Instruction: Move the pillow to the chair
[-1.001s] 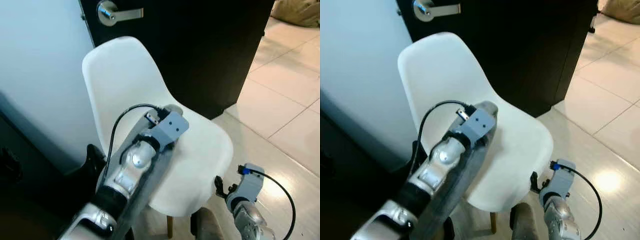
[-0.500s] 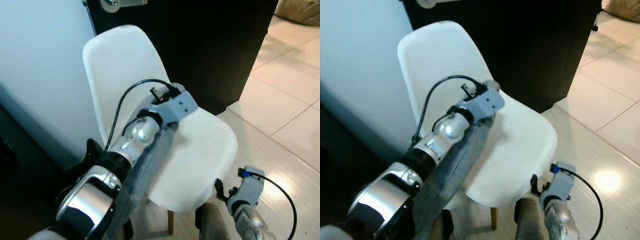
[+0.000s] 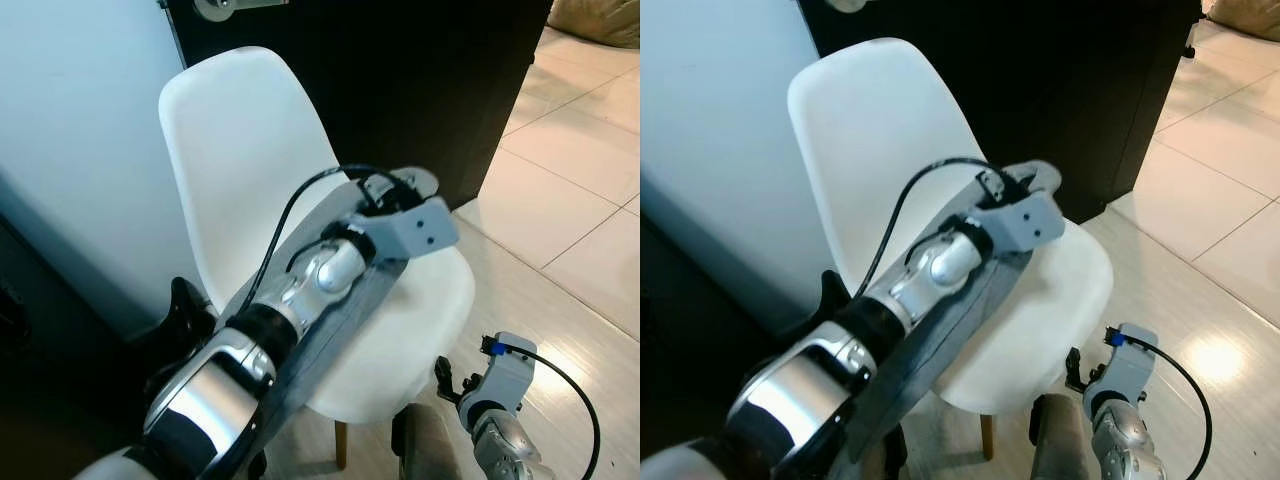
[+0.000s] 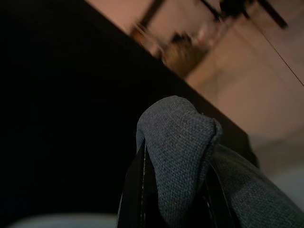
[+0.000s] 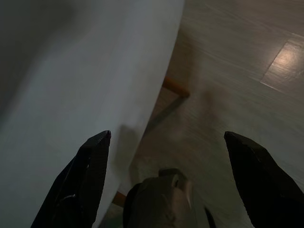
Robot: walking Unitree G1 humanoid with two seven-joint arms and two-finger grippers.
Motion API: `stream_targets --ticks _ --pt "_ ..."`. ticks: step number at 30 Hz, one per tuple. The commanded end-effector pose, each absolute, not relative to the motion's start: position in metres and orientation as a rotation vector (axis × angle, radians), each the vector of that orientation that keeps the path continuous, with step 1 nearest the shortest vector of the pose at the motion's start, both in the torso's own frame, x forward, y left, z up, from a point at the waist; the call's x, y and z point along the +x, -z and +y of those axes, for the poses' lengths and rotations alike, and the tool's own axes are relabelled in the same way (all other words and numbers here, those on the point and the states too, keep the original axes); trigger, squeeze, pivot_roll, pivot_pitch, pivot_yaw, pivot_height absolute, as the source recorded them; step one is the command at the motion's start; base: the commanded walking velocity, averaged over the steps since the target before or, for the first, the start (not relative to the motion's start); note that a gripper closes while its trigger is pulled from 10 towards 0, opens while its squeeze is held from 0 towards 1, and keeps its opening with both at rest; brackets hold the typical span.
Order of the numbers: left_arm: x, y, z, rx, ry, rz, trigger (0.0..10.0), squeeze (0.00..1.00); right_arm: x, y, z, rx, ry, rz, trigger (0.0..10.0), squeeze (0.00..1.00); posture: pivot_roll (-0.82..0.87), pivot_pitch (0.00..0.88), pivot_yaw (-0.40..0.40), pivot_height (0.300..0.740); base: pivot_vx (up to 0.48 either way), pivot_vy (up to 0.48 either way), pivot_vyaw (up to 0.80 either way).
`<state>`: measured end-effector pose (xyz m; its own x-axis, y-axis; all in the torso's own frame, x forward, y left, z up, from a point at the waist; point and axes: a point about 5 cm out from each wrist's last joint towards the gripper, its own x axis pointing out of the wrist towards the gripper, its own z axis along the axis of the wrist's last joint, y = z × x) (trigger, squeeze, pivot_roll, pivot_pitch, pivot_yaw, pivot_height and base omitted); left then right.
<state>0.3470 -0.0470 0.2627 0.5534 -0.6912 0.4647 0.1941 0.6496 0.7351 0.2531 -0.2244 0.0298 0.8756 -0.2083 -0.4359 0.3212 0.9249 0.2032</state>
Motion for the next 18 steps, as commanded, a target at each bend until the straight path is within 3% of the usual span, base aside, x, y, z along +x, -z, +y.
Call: stream_targets --ticks 1,5,6,16,17,18 --pt "0.339 -0.268 -0.055 0.679 0.603 -0.910 10.0 0.00 0.249 -0.027 -0.221 0.274 0.281 0.438 10.0 0.00 -0.13 0.149 0.075 0.558 0.000 0.000 0.00" --pt "0.340 -0.238 -0.053 0.801 0.635 -0.856 10.0 0.00 0.248 -0.027 -0.221 0.275 0.283 0.439 10.0 0.00 -0.13 0.153 0.074 0.558 0.000 0.000 0.00" --pt "0.344 -0.217 -0.046 0.902 0.642 -0.803 10.0 0.00 0.247 -0.026 -0.221 0.276 0.283 0.441 10.0 0.00 -0.12 0.158 0.072 0.558 0.000 0.000 0.00" --pt "0.360 -0.185 -0.012 1.038 0.608 -0.625 10.0 0.00 0.247 -0.025 -0.220 0.276 0.275 0.451 10.0 0.00 -0.11 0.159 0.067 0.558 0.000 0.000 0.00" --pt "0.360 -0.183 -0.011 1.038 0.616 -0.612 10.0 0.28 0.247 -0.025 -0.220 0.276 0.275 0.451 10.0 0.00 -0.11 0.159 0.067 0.558 0.000 0.000 0.00" --pt "0.360 -0.181 -0.010 1.042 0.621 -0.606 10.0 0.28 0.247 -0.025 -0.220 0.275 0.275 0.451 10.0 0.00 -0.11 0.158 0.067 0.558 0.000 0.000 0.00"
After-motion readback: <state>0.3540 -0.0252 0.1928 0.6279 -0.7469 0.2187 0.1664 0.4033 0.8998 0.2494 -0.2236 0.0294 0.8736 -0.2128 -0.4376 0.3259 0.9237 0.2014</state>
